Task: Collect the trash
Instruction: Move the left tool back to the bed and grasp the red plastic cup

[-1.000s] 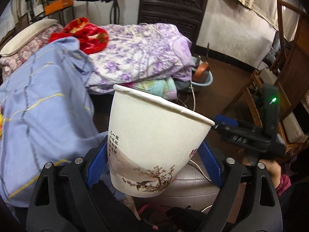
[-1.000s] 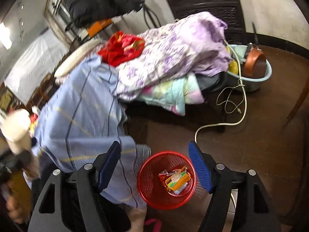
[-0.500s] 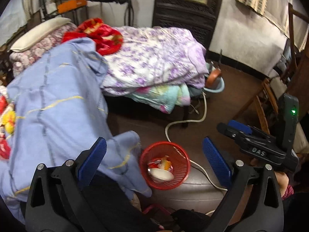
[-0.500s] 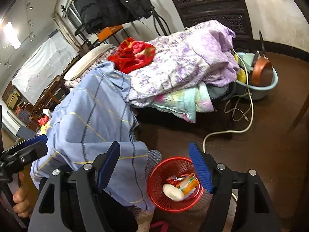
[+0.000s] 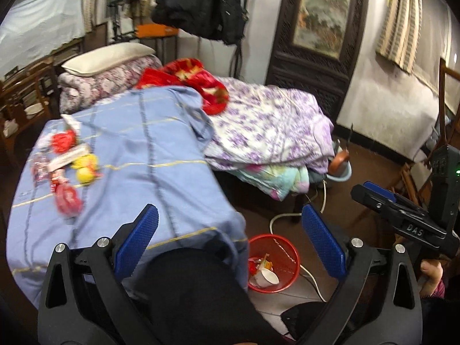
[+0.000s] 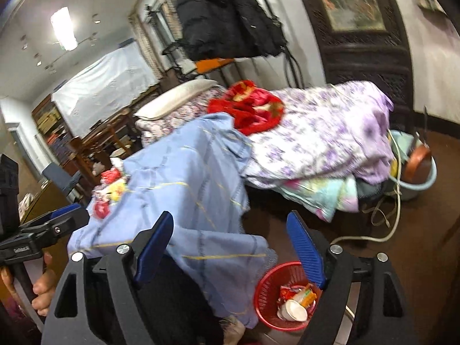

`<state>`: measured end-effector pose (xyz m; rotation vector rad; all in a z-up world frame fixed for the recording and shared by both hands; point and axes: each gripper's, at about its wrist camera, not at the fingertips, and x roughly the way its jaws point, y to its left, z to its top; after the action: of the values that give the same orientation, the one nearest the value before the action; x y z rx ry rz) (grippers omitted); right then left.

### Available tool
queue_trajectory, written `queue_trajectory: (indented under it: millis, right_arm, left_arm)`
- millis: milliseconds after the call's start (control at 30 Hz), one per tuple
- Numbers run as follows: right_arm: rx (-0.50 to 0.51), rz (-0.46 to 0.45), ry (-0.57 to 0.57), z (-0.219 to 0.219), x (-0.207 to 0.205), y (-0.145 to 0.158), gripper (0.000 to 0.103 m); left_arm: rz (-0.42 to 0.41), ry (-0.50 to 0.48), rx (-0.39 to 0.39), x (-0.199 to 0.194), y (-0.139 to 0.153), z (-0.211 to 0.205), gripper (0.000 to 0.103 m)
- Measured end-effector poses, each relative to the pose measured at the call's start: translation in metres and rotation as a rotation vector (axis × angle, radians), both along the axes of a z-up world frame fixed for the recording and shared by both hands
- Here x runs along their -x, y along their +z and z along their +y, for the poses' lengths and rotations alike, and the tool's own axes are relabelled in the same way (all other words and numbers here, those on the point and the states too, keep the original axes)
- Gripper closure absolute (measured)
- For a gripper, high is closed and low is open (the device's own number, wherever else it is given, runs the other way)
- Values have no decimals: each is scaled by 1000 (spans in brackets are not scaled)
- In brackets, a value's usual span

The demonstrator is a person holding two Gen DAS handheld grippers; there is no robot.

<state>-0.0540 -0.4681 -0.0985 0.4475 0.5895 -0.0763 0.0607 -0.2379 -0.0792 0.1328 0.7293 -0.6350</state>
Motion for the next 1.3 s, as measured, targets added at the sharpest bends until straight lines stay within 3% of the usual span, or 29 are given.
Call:
queue_trajectory:
  millis: [300, 567, 967, 1300]
  right_arm:
    - [109, -73, 130, 76, -6, 55, 16]
    - [144, -58, 229, 135, -26, 64, 13]
    - [94, 79, 245, 155, -81, 31, 13]
    - [26, 175, 212, 145, -127, 3, 13]
  left_arm:
    - [-28, 180, 105, -1, 18, 110, 7]
    - [24, 365, 139, -28, -9, 192, 7]
    - [181, 382, 130, -95, -59, 195, 7]
    - [228, 395, 106, -152, -79, 185, 7]
